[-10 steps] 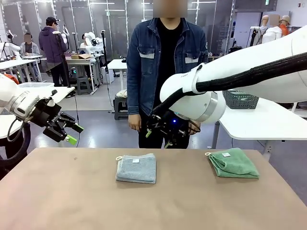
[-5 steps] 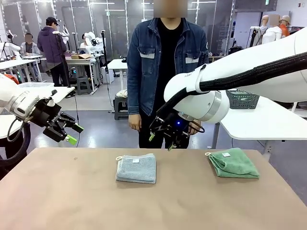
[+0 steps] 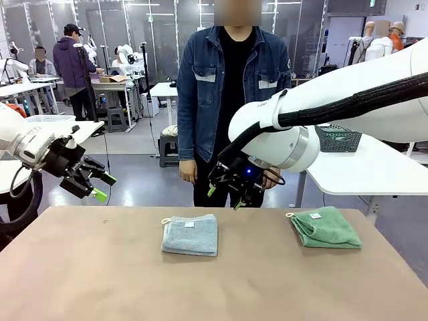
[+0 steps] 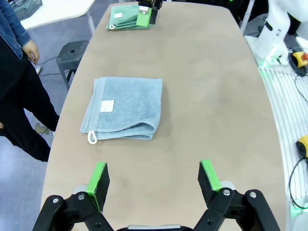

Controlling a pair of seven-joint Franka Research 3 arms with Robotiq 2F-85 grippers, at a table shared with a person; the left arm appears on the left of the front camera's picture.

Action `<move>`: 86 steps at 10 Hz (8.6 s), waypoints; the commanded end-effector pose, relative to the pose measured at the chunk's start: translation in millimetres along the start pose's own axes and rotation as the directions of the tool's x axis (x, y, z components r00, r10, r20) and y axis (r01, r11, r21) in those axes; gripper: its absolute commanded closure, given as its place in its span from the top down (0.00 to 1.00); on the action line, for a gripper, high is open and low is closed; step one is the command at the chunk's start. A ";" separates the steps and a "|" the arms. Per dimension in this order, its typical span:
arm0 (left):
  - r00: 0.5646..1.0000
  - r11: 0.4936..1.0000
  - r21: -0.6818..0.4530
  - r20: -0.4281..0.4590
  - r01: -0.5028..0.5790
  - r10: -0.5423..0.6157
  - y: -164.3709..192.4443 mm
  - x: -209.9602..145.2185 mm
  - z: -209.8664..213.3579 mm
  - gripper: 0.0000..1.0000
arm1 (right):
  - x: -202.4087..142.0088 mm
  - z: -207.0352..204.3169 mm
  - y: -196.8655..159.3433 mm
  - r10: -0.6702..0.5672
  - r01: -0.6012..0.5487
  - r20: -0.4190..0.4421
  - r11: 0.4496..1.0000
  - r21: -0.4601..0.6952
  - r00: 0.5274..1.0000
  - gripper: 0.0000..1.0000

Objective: Fold the towels and place them in the basket.
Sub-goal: Stack the folded Towel with hook on the right side of the table.

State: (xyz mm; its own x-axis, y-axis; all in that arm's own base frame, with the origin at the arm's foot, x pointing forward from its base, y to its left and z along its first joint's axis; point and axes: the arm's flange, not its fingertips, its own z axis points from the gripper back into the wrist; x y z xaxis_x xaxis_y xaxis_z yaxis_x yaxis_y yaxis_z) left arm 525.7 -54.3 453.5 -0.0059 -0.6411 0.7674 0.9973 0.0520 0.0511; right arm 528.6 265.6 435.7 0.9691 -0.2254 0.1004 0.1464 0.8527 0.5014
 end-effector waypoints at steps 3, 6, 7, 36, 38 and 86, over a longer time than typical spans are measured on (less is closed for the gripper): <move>1.000 1.000 0.003 0.001 0.003 -0.003 -0.5 1.5 1.5 0.94 | -1.0 -0.7 1.2 -0.022 0.022 0.007 1.000 0.018 1.000 0.87; 1.000 1.000 0.003 0.001 0.003 -0.003 -0.5 1.5 1.5 0.94 | -1.0 -0.7 1.2 -0.022 0.022 0.007 1.000 0.018 1.000 0.87; 1.000 1.000 0.003 0.001 0.003 -0.003 -0.5 1.5 1.5 0.94 | 0.0 0.0 0.0 0.000 0.000 0.000 1.000 0.000 1.000 0.87; 1.000 1.000 0.003 0.001 0.003 -0.003 -0.5 1.5 1.5 0.94 | 21.4 -158.2 -31.1 0.111 -0.110 0.007 0.991 -0.078 0.994 0.67; 1.000 1.000 0.003 0.001 0.003 -0.003 -0.5 1.5 1.5 0.94 | 20.2 -158.9 -29.7 0.125 -0.123 0.010 0.989 -0.084 0.992 0.65; 1.000 1.000 0.003 0.001 0.003 -0.003 -0.5 1.5 1.5 0.94 | 138.5 137.3 -136.5 0.400 -0.405 -0.071 0.887 -0.221 0.914 0.05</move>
State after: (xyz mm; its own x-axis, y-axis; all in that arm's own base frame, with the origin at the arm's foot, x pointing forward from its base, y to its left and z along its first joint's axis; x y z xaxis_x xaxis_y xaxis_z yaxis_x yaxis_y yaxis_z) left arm 525.7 -54.2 453.6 -0.0059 -0.6411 0.7674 0.9973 0.0523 0.0514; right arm 615.2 56.1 500.1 0.9552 0.1952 0.2225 -0.2397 0.9511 0.1946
